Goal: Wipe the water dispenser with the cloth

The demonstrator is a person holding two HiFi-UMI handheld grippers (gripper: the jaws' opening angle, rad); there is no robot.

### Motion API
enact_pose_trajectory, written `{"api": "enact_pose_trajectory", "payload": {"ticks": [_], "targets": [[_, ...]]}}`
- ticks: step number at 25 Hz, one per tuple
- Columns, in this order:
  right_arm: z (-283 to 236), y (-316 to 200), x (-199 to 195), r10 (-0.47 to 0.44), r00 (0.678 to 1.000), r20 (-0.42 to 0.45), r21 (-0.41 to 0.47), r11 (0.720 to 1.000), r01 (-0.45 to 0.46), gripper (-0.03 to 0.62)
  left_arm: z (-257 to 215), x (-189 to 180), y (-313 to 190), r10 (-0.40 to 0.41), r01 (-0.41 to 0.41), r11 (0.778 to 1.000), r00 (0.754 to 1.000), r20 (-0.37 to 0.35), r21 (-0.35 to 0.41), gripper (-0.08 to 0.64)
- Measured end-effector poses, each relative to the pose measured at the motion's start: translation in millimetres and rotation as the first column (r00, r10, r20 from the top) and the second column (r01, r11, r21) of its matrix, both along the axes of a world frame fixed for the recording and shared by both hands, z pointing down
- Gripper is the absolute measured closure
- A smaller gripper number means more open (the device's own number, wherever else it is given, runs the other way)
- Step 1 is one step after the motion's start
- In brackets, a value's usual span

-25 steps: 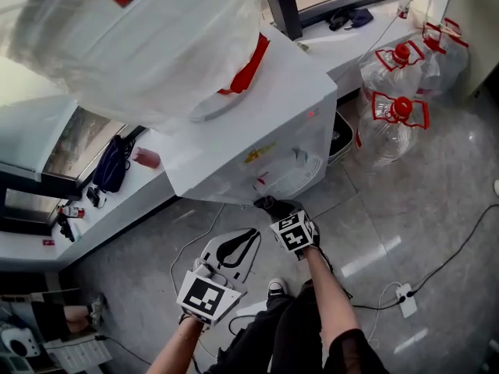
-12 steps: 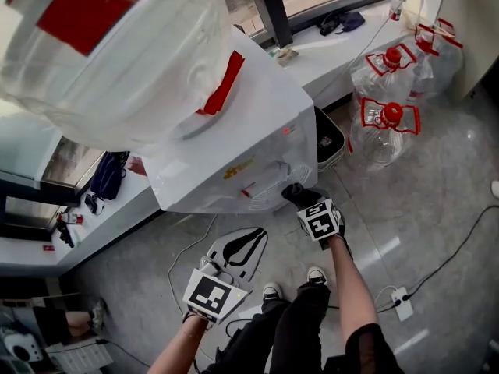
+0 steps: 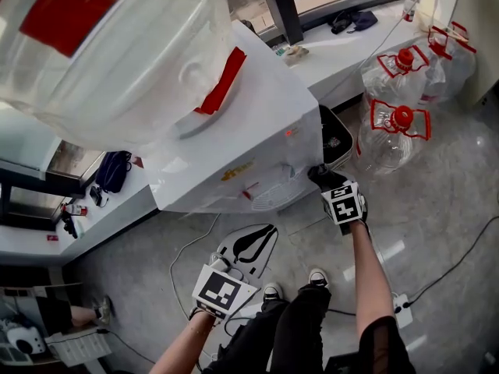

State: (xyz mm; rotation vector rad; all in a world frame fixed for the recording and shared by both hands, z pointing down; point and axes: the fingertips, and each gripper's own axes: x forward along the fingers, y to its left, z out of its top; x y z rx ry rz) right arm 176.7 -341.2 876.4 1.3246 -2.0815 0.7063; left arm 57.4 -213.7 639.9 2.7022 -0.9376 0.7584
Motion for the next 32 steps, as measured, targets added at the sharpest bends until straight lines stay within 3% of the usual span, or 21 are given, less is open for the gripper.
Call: {"api": "enact_pose_trajectory", "payload": {"ticks": [5,12,17,25,32], "targets": [[-0.1,3.1,18.8,0.047,0.999,-0.025,0.005,0.999,-0.046,0.486,2.6,-4.6,0.3,-0.006,0.006,1.000,1.000,0.018,0.009,0.537],[29.2,58.1,-3.6,0.032,0.999,0.011,-0.028,0.999,-0.031,0.486,12.8,-20.0,10.7,-0.050,0.050,0.999,0.999,0.016,-0.009,0.537],[47.9,94.3,-50.4,-0.020,0.998,0.052,-0.065,0.998,0.023,0.486,25.2,-35.2,25.3,-0.065,0.065,0.998,0.998,0.027,-0.013,0.537],[62.3,109.7,-155.5,-0.172,0.977,0.128,-0.033,0.984,0.177,0.486,45.5,-64.0,36.8,-0.070,0.069,0.997,0.997,0.034,0.024,0.537],[73.8,98.0,-214.4,-0.296,0.950,0.098,-0.006,0.954,0.298,0.486,58.7,-76.3,32.5,-0.056,0.055,0.997,0.998,0.019,0.063,0.537]]}}
